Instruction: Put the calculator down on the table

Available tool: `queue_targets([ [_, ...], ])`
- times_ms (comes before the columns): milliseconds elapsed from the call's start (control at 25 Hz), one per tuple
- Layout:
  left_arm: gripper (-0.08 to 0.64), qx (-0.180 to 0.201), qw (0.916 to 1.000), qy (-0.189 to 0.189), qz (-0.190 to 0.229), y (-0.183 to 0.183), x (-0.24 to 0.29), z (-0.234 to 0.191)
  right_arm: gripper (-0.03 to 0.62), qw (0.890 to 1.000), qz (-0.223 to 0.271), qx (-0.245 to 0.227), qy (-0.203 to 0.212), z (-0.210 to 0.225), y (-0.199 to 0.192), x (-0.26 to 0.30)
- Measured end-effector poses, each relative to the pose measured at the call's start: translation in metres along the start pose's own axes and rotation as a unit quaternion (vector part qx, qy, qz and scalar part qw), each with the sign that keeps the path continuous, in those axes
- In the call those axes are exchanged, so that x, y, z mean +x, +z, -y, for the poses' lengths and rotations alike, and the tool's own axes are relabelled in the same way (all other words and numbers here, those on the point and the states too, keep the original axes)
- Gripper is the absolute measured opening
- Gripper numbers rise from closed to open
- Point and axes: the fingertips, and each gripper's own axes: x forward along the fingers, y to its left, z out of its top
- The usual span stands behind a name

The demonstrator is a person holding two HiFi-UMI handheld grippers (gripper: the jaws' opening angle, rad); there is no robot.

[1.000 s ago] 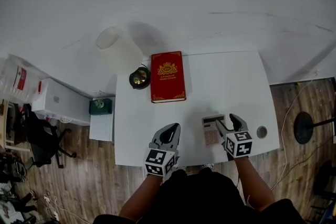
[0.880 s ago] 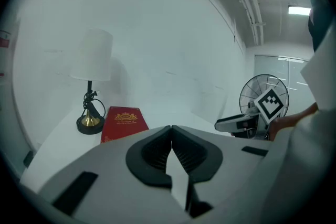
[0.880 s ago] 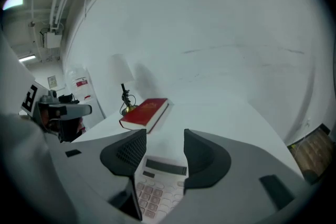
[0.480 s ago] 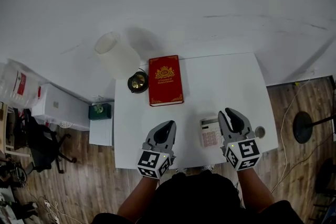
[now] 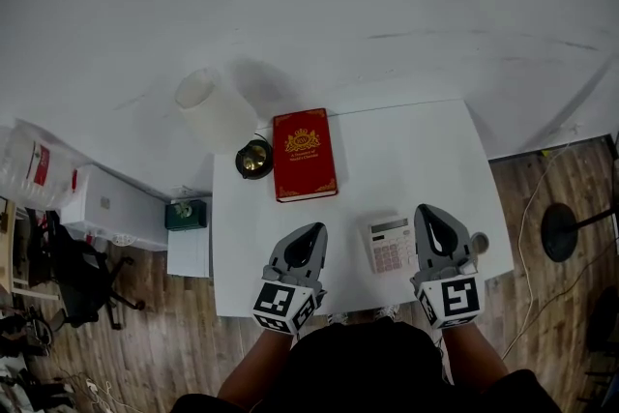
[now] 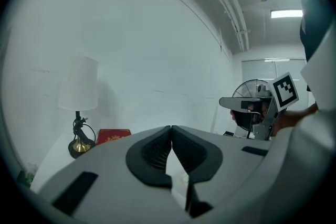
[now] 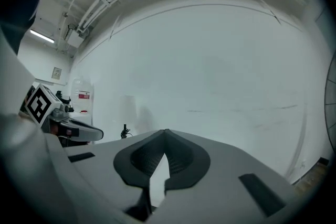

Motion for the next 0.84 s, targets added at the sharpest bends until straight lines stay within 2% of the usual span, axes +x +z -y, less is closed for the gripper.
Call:
queue_targets([
  [120,0.02,0.004,1.0,-0.004,-0.001,0.001,0.001,0.003,0.017,1.0,0.007,-0.013,0.0,0.001,0.006,-0.004],
  [320,0.02,0.006,0.9999,-0.01,-0.001,0.004,0.003,0.008,0.017,0.998,0.018,-0.066,-0.002,-0.007,0.02,-0.006],
  [480,0.02,0.01,0.9998,-0.015,-0.001,0.005,0.005,0.012,0.017,0.997,0.041,-0.064,-0.007,-0.009,0.027,-0.004],
  [840,0.02,0.018,0.9997,-0.016,0.003,0.006,0.006,0.017,0.017,0.998,0.043,-0.051,-0.005,-0.006,0.025,-0.005],
])
